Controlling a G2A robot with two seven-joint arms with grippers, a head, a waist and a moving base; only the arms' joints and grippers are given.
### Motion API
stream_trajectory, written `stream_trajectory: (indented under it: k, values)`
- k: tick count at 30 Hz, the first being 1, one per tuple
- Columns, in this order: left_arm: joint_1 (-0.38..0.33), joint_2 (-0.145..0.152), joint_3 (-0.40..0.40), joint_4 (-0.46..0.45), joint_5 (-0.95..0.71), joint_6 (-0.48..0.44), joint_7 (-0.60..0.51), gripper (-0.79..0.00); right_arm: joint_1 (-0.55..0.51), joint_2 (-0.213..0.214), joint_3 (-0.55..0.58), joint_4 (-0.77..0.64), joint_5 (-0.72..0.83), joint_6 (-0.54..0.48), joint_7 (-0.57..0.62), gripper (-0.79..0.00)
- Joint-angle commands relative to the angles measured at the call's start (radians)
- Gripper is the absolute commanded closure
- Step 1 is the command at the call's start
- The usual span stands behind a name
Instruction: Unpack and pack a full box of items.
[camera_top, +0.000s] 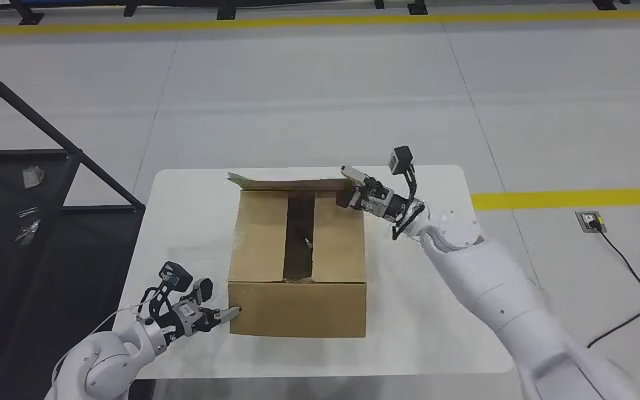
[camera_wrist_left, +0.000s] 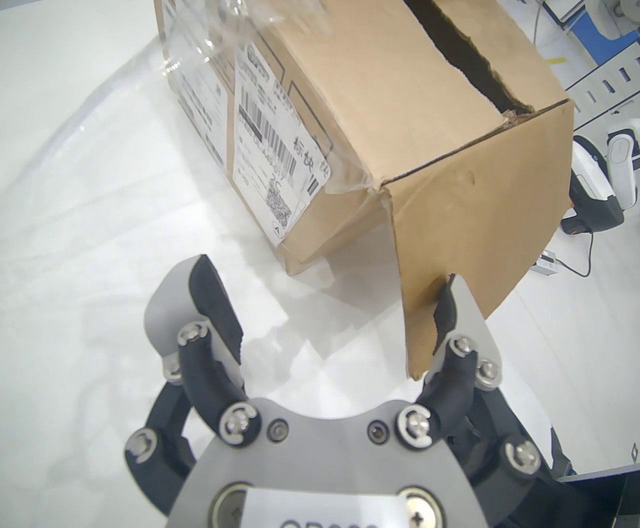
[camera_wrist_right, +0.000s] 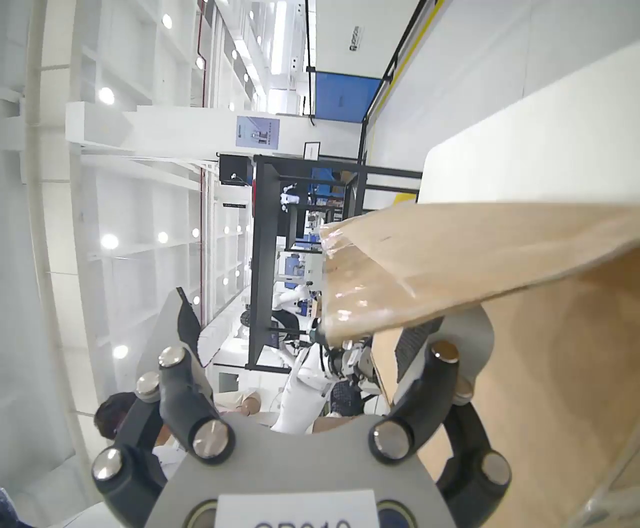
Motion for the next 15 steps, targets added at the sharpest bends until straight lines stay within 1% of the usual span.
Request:
stream_trajectory:
  k: [1,4,8,15]
  values:
    - [0.0,0.0,0.0,0.0,0.0,0.0,0.0,-0.785,0.035,-0.015,-0.02,0.014,-0.087,-0.011,-0.081,-0.785]
    - [0.0,0.0,0.0,0.0,0.0,0.0,0.0,-0.785,0.081,-0.048,-0.06,0.04,-0.194,0.003,-0.204,-0.785]
    - [0.0,0.0,0.0,0.0,0.0,0.0,0.0,-0.785,0.127,-0.102,-0.128,0.089,-0.349,0.027,-0.365,-0.785]
    - [0.0,0.0,0.0,0.0,0.0,0.0,0.0,-0.785,0.178,-0.197,-0.203,0.232,-0.5,0.098,-0.528,-0.785]
